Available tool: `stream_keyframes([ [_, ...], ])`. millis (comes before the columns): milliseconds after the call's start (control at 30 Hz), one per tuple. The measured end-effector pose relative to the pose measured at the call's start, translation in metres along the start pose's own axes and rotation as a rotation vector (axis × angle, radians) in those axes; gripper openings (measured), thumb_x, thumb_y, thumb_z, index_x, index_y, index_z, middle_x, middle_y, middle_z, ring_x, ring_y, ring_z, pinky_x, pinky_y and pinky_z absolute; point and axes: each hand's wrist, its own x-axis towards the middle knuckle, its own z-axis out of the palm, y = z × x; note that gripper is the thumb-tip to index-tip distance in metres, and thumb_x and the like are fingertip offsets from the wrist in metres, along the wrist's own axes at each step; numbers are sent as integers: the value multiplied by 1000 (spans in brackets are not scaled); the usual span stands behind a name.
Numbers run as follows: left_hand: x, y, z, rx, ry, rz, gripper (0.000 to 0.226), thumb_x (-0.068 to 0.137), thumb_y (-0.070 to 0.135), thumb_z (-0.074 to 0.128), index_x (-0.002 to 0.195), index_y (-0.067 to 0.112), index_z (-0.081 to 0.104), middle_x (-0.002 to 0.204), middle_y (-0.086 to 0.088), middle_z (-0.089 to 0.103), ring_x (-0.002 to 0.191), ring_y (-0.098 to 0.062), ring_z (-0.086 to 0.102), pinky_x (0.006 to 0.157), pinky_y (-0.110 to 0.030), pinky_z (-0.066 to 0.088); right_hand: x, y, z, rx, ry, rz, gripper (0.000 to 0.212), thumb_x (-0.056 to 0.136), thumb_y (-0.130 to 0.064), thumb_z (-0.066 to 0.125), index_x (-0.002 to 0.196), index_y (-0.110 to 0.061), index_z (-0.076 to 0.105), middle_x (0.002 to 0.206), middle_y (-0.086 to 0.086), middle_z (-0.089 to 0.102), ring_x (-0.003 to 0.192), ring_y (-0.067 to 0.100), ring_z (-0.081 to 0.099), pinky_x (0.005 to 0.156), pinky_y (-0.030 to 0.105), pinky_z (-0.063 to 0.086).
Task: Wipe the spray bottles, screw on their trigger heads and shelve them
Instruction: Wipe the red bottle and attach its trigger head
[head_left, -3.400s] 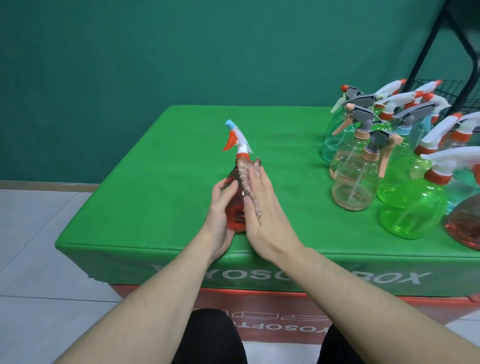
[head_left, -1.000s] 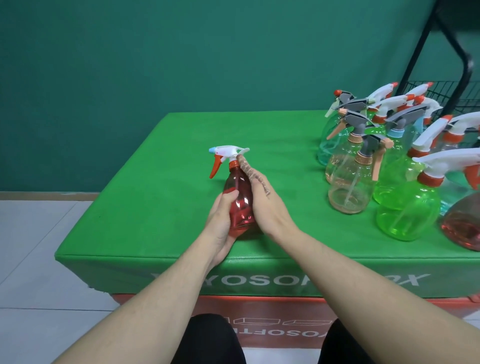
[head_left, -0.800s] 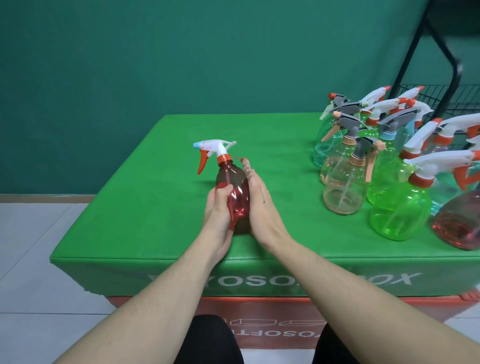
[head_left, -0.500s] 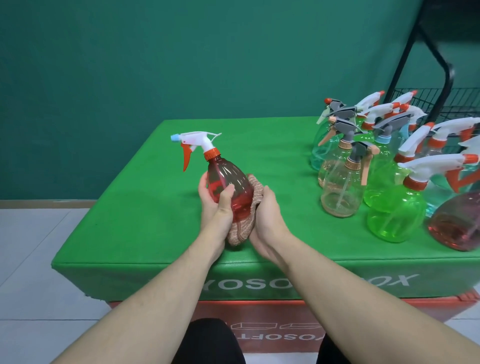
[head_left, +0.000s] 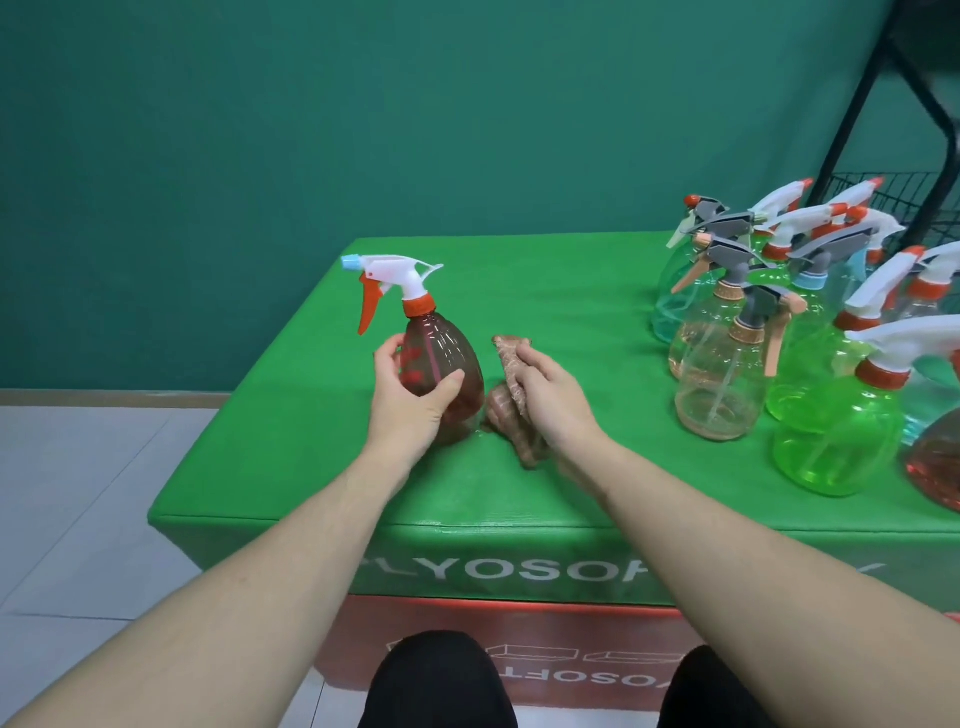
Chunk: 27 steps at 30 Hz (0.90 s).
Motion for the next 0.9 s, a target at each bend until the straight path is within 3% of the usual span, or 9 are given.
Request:
stream_keyframes([
  [67,-2,3,-1,15,-15,2,67,87,9,80,133,31,36,129,3,58,109,-9,60,92,-16,41,9,6,-3,-280,-5,-142,40,102,-22,55,141,-17,58,141,4,60,115,11,56,104,19,39],
  [133,-5,6,0,22,-40,12,67,87,9,81,132,31,36,131,2,58,113,-11,60,92,-15,41,13,17,-6,-566,-41,-209,41,101,-30,58,139,-16,59,142,12,57,129,21,53,108,23,36],
  [200,-9,9,4,23,-64,20,68,86,11,82,131,31,36,131,2,59,114,-11,61,96,-18,43,8,23,-12,-753,-57,-194,50,97,-34,61,145,-19,55,153,16,44,145,28,36,117,29,26],
  [267,-15,13,11,17,-80,25,68,85,11,83,131,32,36,131,2,59,113,-10,62,95,-17,45,-1,23,-22,-768,-69,-209,60,92,-34,66,149,-22,49,159,14,35,149,25,28,121,31,20],
  [533,-59,37,65,5,-247,21,72,83,14,85,132,32,36,120,13,60,104,5,61,103,-26,47,-52,18,-96,-690,65,-237,54,92,-17,60,145,-20,52,144,4,53,133,16,48,117,33,33],
  [633,-80,44,95,24,-308,6,75,81,18,88,131,35,35,123,7,61,109,-4,62,107,-32,46,-73,19,-133,-658,136,-220,53,93,-16,59,145,-19,51,137,2,58,116,13,57,105,28,42],
  [733,-100,50,123,40,-381,-20,75,82,18,87,131,34,33,109,21,55,104,0,59,103,-30,43,-92,24,-164,-643,175,-191,52,95,-16,57,146,-21,49,127,-4,60,94,8,59,84,22,42],
  [833,-113,52,143,57,-418,-48,78,81,21,88,133,34,33,118,11,56,114,-11,56,107,-34,43,-105,29,-192,-636,193,-179,47,97,-17,55,144,-22,50,113,-8,62,81,-1,57,66,11,39],
  [900,-118,52,154,74,-440,-63,77,81,21,88,135,32,35,120,8,56,113,-12,56,107,-34,43,-112,31,-207,-638,204,-174,41,98,-18,53,139,-23,55,106,-6,66,77,5,61,60,12,41],
])
